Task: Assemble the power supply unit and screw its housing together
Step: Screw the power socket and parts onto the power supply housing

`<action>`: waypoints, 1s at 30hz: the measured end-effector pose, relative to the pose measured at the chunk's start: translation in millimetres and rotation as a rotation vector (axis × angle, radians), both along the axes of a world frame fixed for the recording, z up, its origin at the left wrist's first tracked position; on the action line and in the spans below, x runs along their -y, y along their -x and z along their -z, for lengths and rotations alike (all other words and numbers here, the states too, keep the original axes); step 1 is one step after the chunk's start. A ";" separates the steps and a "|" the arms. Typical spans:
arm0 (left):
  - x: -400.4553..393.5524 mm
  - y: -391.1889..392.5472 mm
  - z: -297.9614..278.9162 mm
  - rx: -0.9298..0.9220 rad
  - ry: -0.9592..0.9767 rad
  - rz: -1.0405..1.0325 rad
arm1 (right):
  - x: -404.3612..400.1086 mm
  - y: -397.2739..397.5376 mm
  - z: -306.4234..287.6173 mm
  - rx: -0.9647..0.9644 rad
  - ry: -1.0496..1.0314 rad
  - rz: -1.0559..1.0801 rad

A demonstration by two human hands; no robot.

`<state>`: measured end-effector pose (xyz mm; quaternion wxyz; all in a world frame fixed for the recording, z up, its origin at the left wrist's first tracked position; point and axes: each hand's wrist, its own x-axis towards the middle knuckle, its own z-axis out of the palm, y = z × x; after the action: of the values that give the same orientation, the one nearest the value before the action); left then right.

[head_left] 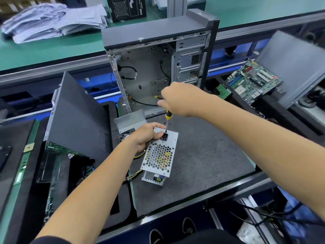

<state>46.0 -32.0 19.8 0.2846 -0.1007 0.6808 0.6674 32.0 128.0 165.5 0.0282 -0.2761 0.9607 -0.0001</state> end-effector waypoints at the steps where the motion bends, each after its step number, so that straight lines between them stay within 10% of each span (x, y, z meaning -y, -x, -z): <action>1: -0.3 0.3 -0.2 -0.001 -0.001 0.001 | -0.8 -0.1 -0.9 0.046 0.015 -0.018; 10: -0.5 1.3 0.7 0.000 0.009 0.004 | 1.5 0.6 1.4 -0.044 -0.021 -0.007; 14: -0.3 2.2 0.4 -0.001 0.025 0.010 | -2.3 1.4 -4.2 0.218 0.078 -0.154; 20: 0.0 2.7 0.5 0.008 0.027 0.015 | 6.5 1.9 2.8 -0.060 -0.025 -0.003; 26: -1.1 2.7 -1.0 0.003 0.034 0.022 | -4.9 1.9 -3.7 0.230 0.072 -0.158; 30: -1.5 3.3 -1.9 0.003 0.040 0.031 | 3.5 -2.9 2.1 -0.068 -0.011 -0.051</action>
<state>42.7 -30.5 21.7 0.2938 -0.0968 0.6949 0.6492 34.8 124.6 163.4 -0.0029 -0.3002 0.9538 0.0155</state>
